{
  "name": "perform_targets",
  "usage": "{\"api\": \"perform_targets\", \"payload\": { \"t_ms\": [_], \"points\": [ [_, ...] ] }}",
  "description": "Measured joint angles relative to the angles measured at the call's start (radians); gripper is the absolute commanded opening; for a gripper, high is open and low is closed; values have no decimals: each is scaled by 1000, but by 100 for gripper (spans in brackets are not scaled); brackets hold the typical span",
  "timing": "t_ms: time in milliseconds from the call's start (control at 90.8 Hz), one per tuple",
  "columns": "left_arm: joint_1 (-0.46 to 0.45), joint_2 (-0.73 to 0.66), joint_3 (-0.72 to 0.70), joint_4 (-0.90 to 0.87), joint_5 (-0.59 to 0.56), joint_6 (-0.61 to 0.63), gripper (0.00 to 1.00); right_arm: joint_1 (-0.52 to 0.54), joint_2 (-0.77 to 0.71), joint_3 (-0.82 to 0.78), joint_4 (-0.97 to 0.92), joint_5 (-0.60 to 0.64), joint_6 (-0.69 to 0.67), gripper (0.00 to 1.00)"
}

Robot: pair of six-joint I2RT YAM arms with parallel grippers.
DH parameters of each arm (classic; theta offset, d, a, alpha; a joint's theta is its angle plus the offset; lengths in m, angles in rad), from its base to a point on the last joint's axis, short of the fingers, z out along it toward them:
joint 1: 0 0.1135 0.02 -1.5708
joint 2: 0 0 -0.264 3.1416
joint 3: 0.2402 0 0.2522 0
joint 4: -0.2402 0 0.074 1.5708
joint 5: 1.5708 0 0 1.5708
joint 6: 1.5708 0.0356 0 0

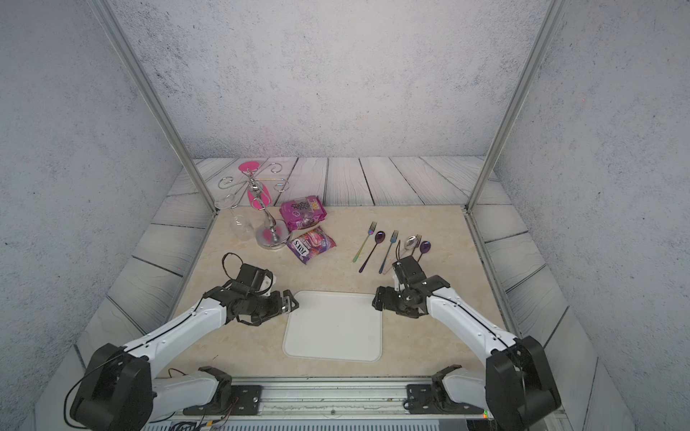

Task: Set the spoon and fork side by side
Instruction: Move the tray to the center of the board, then pick up the fork at the center of the board.

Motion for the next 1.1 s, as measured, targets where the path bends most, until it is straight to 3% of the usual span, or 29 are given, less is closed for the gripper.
{"api": "perform_targets", "payload": {
  "t_ms": [110, 264, 352, 473, 573, 716, 925, 980, 1101],
  "points": [
    [0, -57, 19, -59, -48, 11, 99, -60, 34, 106, -40, 90, -51, 89],
    [0, -97, 98, -137, -119, 21, 80, -149, 193, 275, -72, 158, -87, 82],
    [0, -111, 130, -156, -154, 29, 77, -179, 322, 400, -100, 183, -98, 79],
    [0, -123, 147, -182, -187, 34, 82, -215, 481, 516, -98, 186, -109, 73],
    [0, -147, 147, -196, -201, 48, 99, -251, 589, 581, -103, 167, -116, 65],
    [1, -212, 147, -202, -226, 60, 99, -298, 714, 671, -104, 149, -119, 43],
    [1, -239, 147, -223, -243, 76, 99, -328, 831, 791, -117, 142, -133, 42],
    [1, -237, 147, -225, -243, 79, 100, -329, 856, 813, -120, 143, -132, 36],
    [2, -229, 147, -225, -242, 84, 99, -329, 903, 852, -126, 142, -136, 35]
  ]
}}
